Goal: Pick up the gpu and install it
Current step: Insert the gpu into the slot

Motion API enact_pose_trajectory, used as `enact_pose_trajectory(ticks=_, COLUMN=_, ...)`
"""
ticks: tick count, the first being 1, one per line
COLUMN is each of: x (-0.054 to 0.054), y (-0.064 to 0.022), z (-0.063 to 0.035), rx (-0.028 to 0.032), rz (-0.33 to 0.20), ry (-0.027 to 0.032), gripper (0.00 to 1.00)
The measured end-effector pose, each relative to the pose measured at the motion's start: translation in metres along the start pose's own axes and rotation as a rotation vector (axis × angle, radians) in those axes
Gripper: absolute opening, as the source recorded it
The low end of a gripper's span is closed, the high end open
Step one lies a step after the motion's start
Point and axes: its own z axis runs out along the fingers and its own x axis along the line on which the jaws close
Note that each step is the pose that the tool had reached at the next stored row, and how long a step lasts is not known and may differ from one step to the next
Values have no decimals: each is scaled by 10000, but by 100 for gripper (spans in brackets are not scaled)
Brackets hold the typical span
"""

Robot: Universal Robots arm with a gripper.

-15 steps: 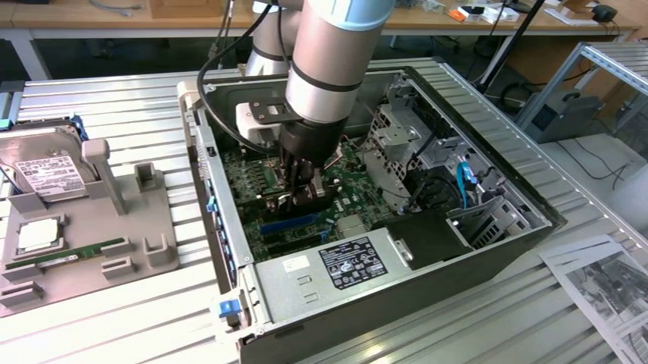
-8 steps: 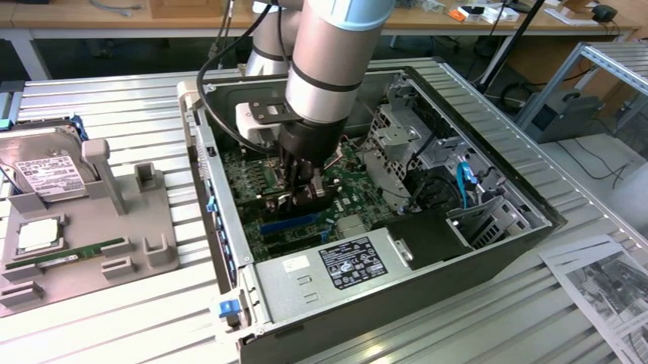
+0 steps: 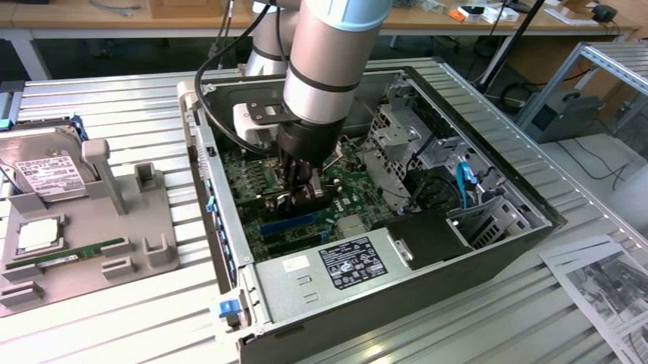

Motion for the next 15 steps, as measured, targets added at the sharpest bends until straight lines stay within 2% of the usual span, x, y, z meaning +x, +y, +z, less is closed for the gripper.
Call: enact_pose_trajectory(ticks=15, x=0, y=0, z=0, rx=0, rz=0, ry=1, gripper=27)
